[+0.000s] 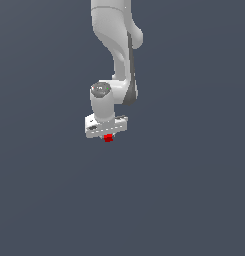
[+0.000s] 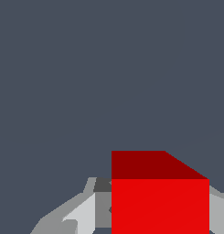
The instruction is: Pick up the red cube and move it to a goal position.
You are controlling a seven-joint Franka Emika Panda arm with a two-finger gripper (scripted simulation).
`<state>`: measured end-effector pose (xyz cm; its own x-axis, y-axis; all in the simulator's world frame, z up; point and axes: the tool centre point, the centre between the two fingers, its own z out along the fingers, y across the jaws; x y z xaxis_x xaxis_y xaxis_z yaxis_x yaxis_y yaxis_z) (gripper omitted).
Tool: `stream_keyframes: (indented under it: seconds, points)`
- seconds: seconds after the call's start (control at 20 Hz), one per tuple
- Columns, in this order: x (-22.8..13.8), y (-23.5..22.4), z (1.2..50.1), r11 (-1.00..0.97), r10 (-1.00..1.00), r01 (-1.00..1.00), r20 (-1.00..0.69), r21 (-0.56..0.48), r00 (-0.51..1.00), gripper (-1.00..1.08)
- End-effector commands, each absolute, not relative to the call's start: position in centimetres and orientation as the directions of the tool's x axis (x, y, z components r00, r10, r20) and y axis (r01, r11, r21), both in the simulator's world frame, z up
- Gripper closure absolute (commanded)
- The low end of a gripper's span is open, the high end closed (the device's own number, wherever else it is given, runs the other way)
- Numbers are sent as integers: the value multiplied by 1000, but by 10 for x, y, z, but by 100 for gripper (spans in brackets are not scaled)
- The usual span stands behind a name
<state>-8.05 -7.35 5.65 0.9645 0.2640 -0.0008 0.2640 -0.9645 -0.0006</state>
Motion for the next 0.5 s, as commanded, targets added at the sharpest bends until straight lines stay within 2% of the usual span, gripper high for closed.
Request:
stream_keyframes:
  seconds: [0.0,0.45]
  points:
    - [-79,-73,74,-965,264,264,0,0,965,108]
    - [-72,-72,161,-964,264,264,0,0,964,108]
